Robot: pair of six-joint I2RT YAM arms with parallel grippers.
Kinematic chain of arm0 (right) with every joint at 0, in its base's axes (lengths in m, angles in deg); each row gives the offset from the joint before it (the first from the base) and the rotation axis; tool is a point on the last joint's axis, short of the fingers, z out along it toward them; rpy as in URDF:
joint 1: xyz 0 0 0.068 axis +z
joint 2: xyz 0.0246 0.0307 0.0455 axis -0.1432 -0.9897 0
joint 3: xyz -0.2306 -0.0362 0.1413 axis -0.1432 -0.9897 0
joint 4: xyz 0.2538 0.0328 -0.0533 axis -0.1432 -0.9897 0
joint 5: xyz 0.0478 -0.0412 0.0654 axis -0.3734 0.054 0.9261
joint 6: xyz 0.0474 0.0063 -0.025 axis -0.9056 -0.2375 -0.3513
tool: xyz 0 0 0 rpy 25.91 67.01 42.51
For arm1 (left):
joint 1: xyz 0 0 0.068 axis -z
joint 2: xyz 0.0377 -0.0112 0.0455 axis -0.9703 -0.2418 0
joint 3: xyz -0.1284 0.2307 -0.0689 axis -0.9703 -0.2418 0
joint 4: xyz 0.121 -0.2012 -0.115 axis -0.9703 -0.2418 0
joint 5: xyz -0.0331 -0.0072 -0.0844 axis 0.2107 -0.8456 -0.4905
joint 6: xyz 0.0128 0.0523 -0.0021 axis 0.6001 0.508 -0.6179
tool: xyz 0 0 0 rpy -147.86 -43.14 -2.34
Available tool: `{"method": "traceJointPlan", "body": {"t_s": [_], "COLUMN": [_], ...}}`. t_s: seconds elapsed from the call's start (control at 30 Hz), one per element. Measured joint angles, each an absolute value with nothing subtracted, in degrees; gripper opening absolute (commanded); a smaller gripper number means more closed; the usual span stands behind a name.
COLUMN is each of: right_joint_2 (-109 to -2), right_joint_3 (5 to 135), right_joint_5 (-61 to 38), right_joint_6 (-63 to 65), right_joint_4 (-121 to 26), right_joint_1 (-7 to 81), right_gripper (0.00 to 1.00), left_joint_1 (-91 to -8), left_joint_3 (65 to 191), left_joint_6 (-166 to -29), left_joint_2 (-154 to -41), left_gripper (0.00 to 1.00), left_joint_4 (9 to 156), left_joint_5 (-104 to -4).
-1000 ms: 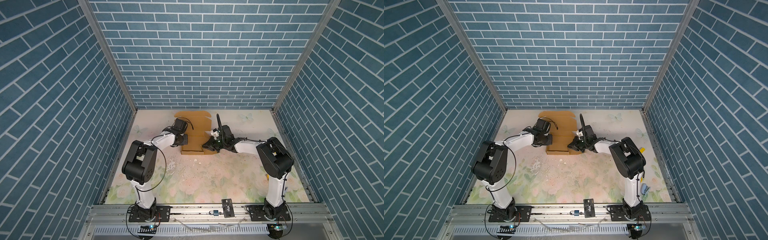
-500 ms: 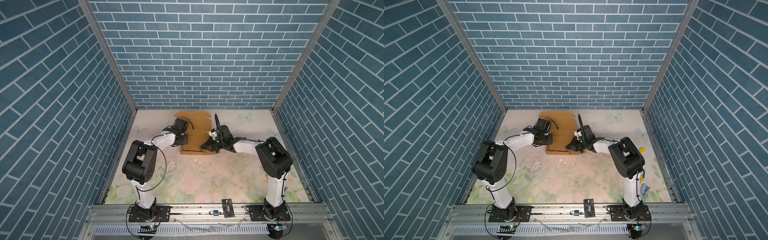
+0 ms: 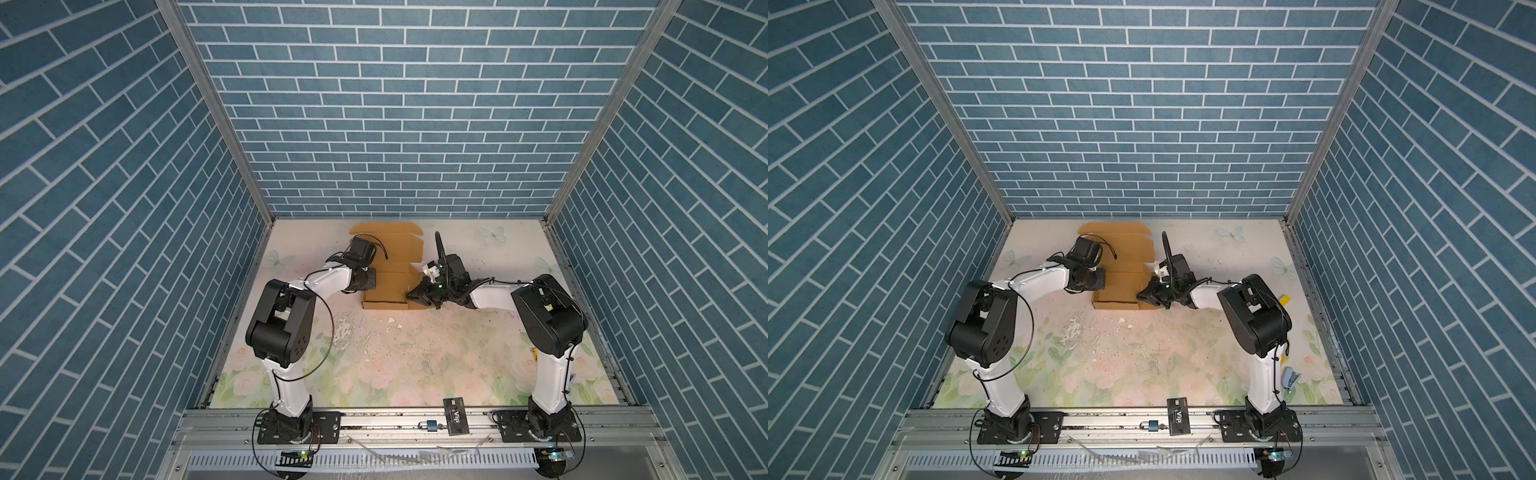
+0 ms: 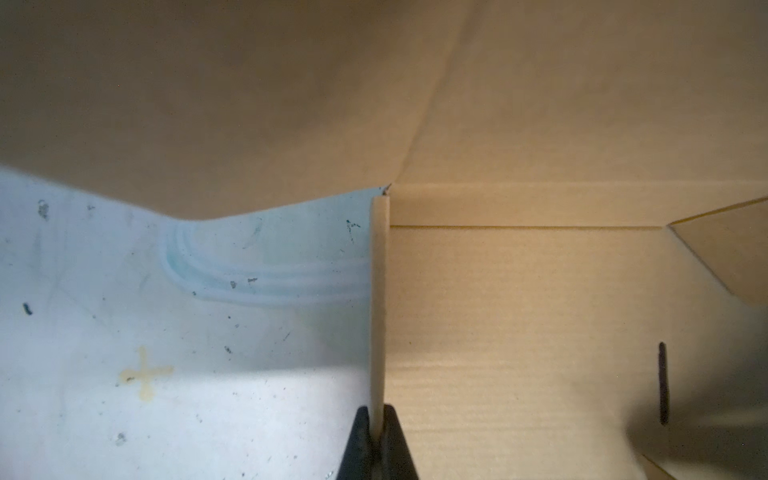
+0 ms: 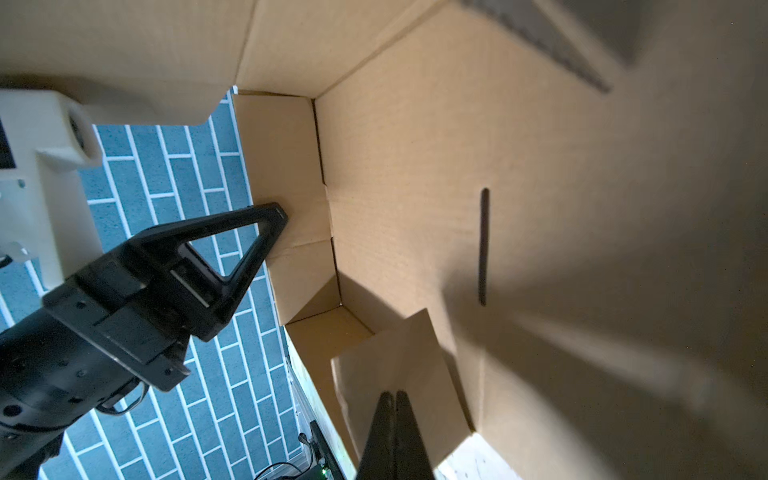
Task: Fold the paper box
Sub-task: 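Lift the right gripper away from the box while the left gripper keeps holding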
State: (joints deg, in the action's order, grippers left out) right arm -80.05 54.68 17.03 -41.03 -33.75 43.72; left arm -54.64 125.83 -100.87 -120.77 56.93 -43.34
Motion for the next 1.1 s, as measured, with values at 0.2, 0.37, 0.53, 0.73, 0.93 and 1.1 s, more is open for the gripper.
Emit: {"method": "traceJointPlan", "body": {"t_s": [0.2, 0.37, 0.53, 0.73, 0.93, 1.1], "right_joint_2": [-80.1, -77.0, -67.6, -56.6, -54.5, -54.9], "right_joint_3": [55.4, 52.9, 47.8, 45.0, 39.7, 38.6], "right_joint_5": [17.3, 16.1, 14.3, 12.4, 11.8, 11.9], "right_joint_6": [-40.8, -40.7, -40.6, -39.1, -38.2, -38.1], "right_joint_4": [-34.1, -34.2, -35.4, -36.8, -37.4, -38.1], "right_joint_1": [44.1, 42.5, 36.7, 29.4, 25.6, 24.2], "right_gripper": [0.0, 0.0, 0.05, 0.14, 0.2, 0.25], "left_joint_1": [-54.6, -54.6, -54.6, -54.7, -54.7, -54.7], "left_joint_3": [125.8, 125.9, 126.0, 126.0, 126.0, 125.9], "left_joint_6": [-100.6, -100.1, -100.1, -100.8, -101.3, -101.4], "left_joint_2": [-120.8, -121.0, -121.1, -121.0, -119.5, -115.8], "left_gripper": [0.0, 0.0, 0.0, 0.0, 0.0, 0.0], "left_joint_4": [56.9, 56.7, 56.7, 56.5, 56.5, 57.6], "left_joint_5": [-43.1, -42.4, -42.5, -43.6, -46.7, -49.7]}}
